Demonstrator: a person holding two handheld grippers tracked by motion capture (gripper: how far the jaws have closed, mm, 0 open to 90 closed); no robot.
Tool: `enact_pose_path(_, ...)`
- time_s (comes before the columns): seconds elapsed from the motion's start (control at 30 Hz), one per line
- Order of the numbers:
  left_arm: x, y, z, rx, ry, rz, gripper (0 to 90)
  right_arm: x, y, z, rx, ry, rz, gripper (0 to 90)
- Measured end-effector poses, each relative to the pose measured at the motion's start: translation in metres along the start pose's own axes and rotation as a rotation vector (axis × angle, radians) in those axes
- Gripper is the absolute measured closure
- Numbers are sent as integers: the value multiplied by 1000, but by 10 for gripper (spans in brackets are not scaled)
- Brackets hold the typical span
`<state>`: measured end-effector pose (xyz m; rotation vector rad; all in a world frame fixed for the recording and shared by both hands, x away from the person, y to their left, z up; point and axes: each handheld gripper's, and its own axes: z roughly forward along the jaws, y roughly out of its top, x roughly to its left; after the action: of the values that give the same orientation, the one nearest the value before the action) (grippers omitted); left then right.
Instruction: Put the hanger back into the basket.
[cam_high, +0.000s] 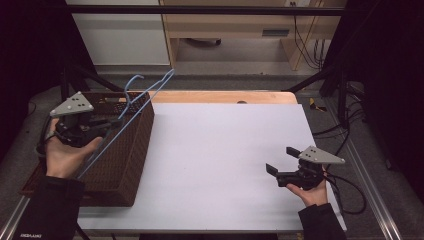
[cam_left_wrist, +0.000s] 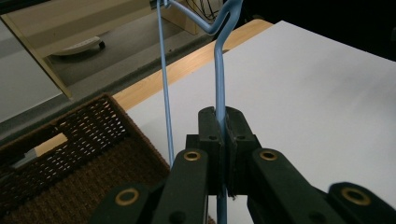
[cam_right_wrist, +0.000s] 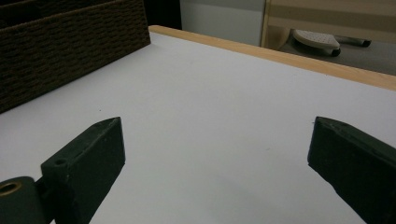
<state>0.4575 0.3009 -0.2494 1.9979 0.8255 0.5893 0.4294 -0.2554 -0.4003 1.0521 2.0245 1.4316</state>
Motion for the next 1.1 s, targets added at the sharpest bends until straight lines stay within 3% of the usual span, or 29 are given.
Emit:
enact_pose_path(0.23, 22, -15, -15, 24, 29, 5, 873, 0, 0, 1, 4, -1, 0, 44)
enact_pose_path(0.3, 28, -21, -20, 33, 27, -14, 873, 0, 0, 1, 5, -1, -2, 44)
enact_pose_path(0.67, 58, -54, -29, 80, 41, -23, 872, 0, -1, 2, 7, -3, -3, 45)
enact_pose_path(1.1, 81, -85, -20, 118, 33, -56, 872, 0, -1, 3, 11, -3, -5, 44)
